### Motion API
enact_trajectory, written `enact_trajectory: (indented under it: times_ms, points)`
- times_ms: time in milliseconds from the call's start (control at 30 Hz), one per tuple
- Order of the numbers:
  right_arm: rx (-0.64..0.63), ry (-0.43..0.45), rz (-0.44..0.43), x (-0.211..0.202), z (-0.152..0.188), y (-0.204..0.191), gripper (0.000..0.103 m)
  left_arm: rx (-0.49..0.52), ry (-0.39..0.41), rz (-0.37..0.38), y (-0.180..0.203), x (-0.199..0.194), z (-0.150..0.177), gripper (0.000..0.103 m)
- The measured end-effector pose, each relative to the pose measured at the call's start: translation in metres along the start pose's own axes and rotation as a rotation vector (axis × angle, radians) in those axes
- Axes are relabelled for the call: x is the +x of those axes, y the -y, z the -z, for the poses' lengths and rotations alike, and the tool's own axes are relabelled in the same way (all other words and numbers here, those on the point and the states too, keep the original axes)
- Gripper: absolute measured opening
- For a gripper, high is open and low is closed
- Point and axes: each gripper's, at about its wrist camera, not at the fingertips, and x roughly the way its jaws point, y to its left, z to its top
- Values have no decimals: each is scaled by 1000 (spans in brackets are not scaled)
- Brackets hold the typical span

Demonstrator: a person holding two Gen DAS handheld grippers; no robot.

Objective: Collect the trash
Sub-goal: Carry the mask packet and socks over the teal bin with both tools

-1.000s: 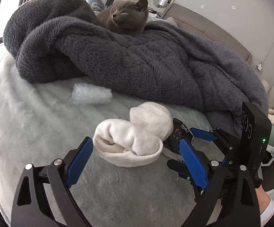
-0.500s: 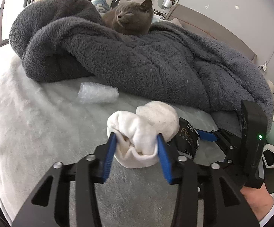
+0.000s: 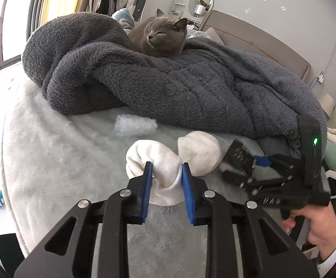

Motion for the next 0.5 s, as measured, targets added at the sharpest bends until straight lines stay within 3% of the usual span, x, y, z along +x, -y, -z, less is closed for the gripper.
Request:
enact_trajectory:
  times_ms: [133,300,500]
  points:
    - [41,40,0,-19,-8,-1,76,22,12,-2,-2,-13,1,26]
    - [41,94,-69,-35,-20,-20,76,46,17,-14,-10,-30,5,26]
    - [29,80,-165,-31,-31,-52,76,68,-9,-47,-26,-45,18,26]
